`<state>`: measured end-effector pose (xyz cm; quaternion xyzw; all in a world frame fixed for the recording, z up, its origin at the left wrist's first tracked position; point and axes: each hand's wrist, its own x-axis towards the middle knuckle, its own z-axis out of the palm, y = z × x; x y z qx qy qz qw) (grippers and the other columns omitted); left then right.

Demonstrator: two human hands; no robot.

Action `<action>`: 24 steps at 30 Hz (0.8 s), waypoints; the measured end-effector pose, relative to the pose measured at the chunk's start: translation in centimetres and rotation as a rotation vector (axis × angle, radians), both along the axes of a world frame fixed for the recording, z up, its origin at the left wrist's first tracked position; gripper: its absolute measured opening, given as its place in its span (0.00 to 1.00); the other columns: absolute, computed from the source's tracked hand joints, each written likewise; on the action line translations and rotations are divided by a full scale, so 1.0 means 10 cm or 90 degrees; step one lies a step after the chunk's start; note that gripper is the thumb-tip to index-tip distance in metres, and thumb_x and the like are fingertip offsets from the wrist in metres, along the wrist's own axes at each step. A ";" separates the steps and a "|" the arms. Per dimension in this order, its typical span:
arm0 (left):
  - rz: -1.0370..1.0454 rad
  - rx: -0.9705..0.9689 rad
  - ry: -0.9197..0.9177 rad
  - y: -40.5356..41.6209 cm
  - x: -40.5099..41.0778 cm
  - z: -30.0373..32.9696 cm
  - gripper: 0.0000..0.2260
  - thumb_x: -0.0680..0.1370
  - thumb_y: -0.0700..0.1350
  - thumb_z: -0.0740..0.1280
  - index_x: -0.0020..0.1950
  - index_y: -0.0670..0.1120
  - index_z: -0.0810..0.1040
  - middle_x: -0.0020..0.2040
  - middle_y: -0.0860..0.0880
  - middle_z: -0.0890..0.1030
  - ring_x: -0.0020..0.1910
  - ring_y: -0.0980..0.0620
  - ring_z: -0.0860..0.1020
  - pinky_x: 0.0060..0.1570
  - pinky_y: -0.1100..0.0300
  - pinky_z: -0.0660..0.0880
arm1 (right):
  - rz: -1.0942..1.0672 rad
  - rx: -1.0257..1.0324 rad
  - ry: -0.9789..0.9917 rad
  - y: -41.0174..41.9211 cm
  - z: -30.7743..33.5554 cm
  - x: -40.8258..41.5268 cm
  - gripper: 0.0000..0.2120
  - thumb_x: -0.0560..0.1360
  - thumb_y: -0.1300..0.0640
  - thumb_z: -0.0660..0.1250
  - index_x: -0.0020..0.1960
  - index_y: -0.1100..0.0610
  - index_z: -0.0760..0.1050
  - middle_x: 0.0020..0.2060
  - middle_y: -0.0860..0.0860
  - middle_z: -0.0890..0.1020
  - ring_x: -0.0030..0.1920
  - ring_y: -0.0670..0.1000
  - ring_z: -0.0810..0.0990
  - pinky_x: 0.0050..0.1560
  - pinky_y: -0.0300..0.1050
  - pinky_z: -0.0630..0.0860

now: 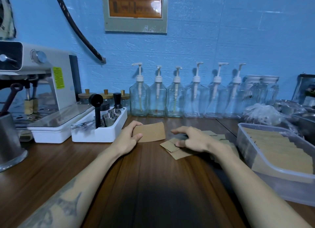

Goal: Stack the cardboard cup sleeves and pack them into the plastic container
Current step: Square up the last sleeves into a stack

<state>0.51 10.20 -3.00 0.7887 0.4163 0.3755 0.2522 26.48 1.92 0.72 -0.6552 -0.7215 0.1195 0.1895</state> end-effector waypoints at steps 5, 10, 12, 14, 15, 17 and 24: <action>-0.001 -0.005 0.001 0.00 -0.01 0.00 0.11 0.81 0.42 0.65 0.61 0.54 0.71 0.57 0.49 0.77 0.57 0.50 0.75 0.56 0.57 0.72 | 0.009 -0.056 0.007 -0.02 0.01 -0.04 0.33 0.70 0.56 0.69 0.72 0.38 0.67 0.73 0.45 0.69 0.72 0.51 0.67 0.66 0.47 0.67; -0.003 -0.006 0.003 0.00 0.00 0.00 0.10 0.82 0.43 0.64 0.60 0.55 0.71 0.56 0.51 0.77 0.57 0.50 0.74 0.57 0.55 0.72 | 0.017 -0.059 -0.011 0.01 -0.01 -0.07 0.29 0.75 0.51 0.70 0.73 0.42 0.67 0.72 0.47 0.71 0.72 0.51 0.68 0.70 0.47 0.63; -0.003 -0.006 0.003 0.00 0.00 0.00 0.10 0.82 0.43 0.64 0.60 0.55 0.71 0.56 0.51 0.77 0.58 0.50 0.74 0.58 0.55 0.73 | 0.030 -0.054 -0.009 0.02 0.00 -0.11 0.28 0.75 0.50 0.71 0.73 0.44 0.67 0.71 0.47 0.72 0.71 0.49 0.70 0.68 0.43 0.63; -0.004 -0.007 -0.005 -0.01 0.00 0.00 0.10 0.82 0.42 0.64 0.60 0.55 0.71 0.57 0.50 0.77 0.58 0.50 0.75 0.58 0.56 0.73 | 0.052 -0.050 -0.001 0.04 0.01 -0.15 0.27 0.76 0.51 0.71 0.72 0.47 0.69 0.70 0.47 0.73 0.69 0.48 0.71 0.64 0.40 0.63; -0.001 -0.007 -0.008 -0.01 0.00 0.00 0.10 0.81 0.42 0.65 0.60 0.54 0.71 0.57 0.50 0.77 0.58 0.49 0.75 0.58 0.55 0.73 | 0.062 -0.050 -0.001 0.04 0.02 -0.17 0.26 0.75 0.51 0.71 0.72 0.48 0.70 0.69 0.46 0.73 0.69 0.47 0.71 0.63 0.39 0.63; 0.010 -0.009 -0.012 0.00 0.00 0.00 0.10 0.81 0.42 0.65 0.60 0.54 0.72 0.57 0.49 0.77 0.58 0.49 0.75 0.60 0.53 0.73 | 0.070 -0.056 -0.002 0.06 0.03 -0.21 0.27 0.75 0.50 0.72 0.72 0.48 0.70 0.63 0.46 0.73 0.67 0.48 0.70 0.63 0.39 0.63; 0.012 -0.004 -0.015 0.01 0.00 0.00 0.11 0.81 0.41 0.64 0.61 0.52 0.71 0.57 0.49 0.77 0.57 0.50 0.75 0.54 0.58 0.71 | 0.074 -0.025 0.019 0.08 0.04 -0.23 0.34 0.68 0.50 0.78 0.71 0.53 0.72 0.56 0.46 0.70 0.60 0.48 0.72 0.68 0.45 0.68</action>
